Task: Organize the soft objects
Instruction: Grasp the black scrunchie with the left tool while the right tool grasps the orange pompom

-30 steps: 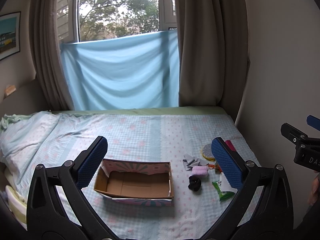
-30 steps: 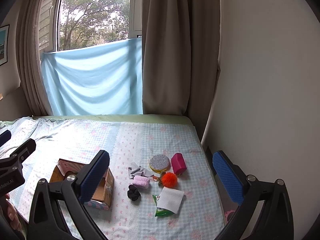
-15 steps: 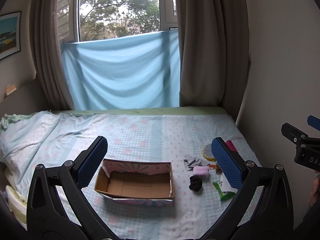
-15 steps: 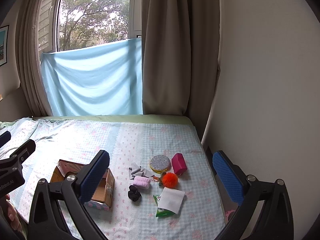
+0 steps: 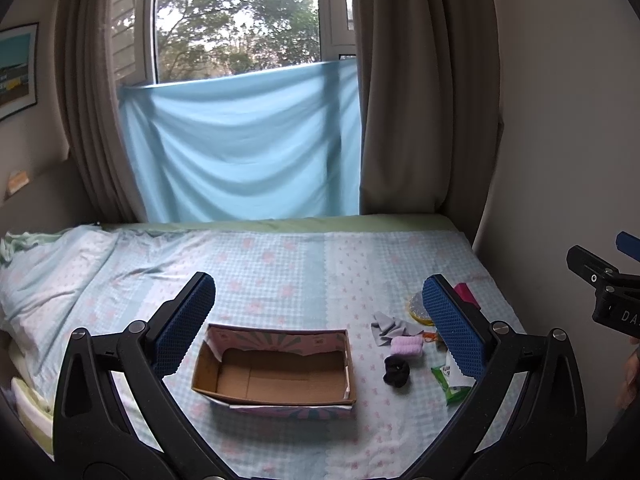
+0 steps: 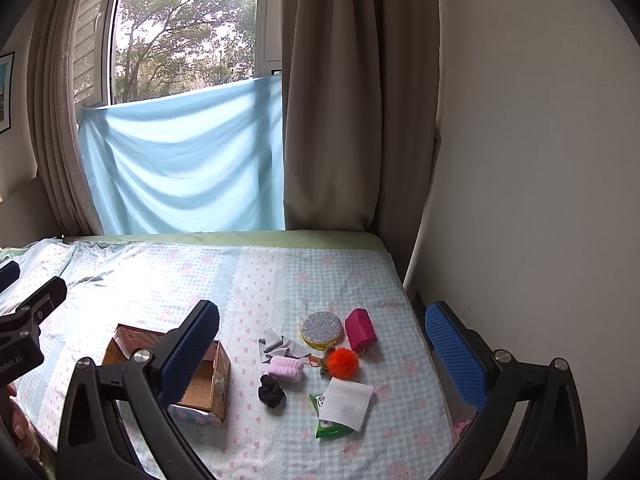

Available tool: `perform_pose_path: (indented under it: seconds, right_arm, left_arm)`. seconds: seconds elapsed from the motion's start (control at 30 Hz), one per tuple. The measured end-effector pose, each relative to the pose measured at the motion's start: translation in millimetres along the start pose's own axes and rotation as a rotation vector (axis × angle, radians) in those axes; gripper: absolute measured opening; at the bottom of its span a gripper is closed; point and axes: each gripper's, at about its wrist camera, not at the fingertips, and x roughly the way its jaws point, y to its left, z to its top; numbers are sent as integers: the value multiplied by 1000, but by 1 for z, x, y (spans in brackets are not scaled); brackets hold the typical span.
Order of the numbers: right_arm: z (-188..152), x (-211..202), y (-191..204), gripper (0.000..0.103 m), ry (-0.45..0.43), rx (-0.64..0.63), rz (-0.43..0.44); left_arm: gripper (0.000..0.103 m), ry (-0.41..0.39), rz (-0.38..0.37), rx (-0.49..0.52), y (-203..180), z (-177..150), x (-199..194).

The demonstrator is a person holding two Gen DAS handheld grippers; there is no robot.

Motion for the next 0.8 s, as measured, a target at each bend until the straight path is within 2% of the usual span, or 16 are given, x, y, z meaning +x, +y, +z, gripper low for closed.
perform_pose_path:
  seconds: [0.17,0.37,0.53,0.8]
  right_arm:
    - [1,23,-11,103,42,37,-16]
    - [-16,76,-33,103,133,55,-42]
    - [-38,136,-50,103,211,50,-38]
    - [-97,247,-70,103,294,4,39]
  left_arm:
    - [103,55,-22,27,-6,6,29]
    - [103,142,-73,10,-34,-14,84]
    - [103,248,-124,-11,-72,-54,138]
    - [103,346,-114,-57,-134,-145,219]
